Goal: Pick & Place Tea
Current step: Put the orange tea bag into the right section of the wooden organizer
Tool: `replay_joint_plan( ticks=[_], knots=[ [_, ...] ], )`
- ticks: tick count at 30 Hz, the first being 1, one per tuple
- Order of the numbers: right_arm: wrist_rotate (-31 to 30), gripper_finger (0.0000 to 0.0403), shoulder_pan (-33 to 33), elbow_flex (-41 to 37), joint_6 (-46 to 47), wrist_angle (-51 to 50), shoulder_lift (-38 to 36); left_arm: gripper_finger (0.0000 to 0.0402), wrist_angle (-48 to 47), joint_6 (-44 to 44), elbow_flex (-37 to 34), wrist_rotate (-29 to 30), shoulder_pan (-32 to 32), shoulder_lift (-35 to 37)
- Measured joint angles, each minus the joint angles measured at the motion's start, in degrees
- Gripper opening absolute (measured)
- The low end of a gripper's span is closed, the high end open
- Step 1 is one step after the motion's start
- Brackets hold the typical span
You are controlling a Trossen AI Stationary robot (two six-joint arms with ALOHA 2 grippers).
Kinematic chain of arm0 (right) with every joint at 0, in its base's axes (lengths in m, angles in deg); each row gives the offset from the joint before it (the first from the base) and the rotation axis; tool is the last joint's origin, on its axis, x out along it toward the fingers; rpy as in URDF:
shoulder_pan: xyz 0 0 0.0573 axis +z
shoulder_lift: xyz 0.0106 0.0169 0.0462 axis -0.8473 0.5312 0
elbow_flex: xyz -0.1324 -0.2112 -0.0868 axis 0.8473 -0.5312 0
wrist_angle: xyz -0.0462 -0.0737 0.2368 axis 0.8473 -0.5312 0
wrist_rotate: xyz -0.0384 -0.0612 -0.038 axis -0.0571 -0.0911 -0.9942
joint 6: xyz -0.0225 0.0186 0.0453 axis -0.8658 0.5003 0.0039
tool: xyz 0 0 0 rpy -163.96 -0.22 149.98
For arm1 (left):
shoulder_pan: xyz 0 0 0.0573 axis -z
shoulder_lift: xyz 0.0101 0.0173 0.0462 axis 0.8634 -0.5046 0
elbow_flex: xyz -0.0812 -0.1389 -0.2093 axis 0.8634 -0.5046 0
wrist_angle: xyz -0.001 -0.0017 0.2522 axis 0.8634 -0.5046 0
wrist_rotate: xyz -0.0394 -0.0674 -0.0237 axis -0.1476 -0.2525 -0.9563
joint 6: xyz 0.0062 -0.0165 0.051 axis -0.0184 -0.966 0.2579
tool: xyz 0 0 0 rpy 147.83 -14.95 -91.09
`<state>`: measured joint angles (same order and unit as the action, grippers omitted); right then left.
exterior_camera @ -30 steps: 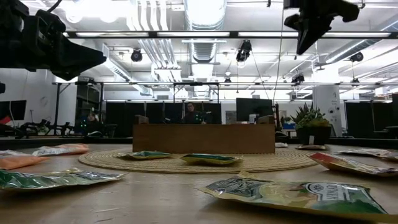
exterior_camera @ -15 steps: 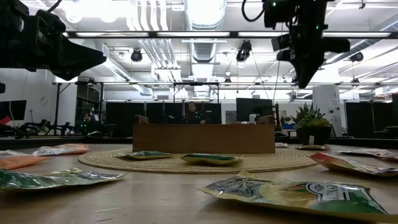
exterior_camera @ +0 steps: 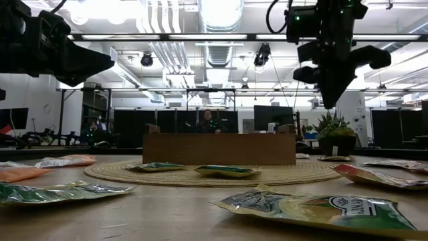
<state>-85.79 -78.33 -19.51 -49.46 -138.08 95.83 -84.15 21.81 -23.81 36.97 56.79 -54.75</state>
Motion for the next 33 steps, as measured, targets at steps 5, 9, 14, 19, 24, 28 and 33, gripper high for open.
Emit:
replay_joint_plan(
  ticks=[5, 9, 14, 19, 24, 28, 33],
  knots=[
    [-0.1, 0.0091, -2.3, -0.9, -2.4, 1.6, 1.1, 0.0104, 0.0, 0.0, 0.0, 0.0, 0.0, 0.0],
    [0.0, 0.0156, -2.6, -1.6, -4.5, 4.7, 1.1, 0.0104, 0.0, 0.0, 0.0, 0.0, 0.0, 0.0],
    [-0.6, 0.0218, -2.8, -4.4, -17.1, 4.7, 1.1, 0.0104, 0.0, 0.0, 0.0, 0.0, 0.0, 0.0],
    [-0.4, 0.0247, -2.9, -6.6, -22.6, 4.7, 1.7, 0.0104, 0.0, 0.0, 0.0, 0.0, 0.0, 0.0],
    [-0.2, 0.0254, -2.9, -8.4, -24.3, 6.7, 4.0, 0.0104, 0.0, 0.0, 0.0, 0.0, 0.0, 0.0],
    [-0.1, 0.0251, -2.9, -9.1, -25.8, 8.8, 7.0, 0.0104, 0.0, 0.0, 0.0, 0.0, 0.0, 0.0],
    [-0.2, 0.0257, -2.9, -9.2, -26.4, 12.7, 9.8, 0.0104, 0.0, 0.0, 0.0, 0.0, 0.0, 0.0]
  ],
)
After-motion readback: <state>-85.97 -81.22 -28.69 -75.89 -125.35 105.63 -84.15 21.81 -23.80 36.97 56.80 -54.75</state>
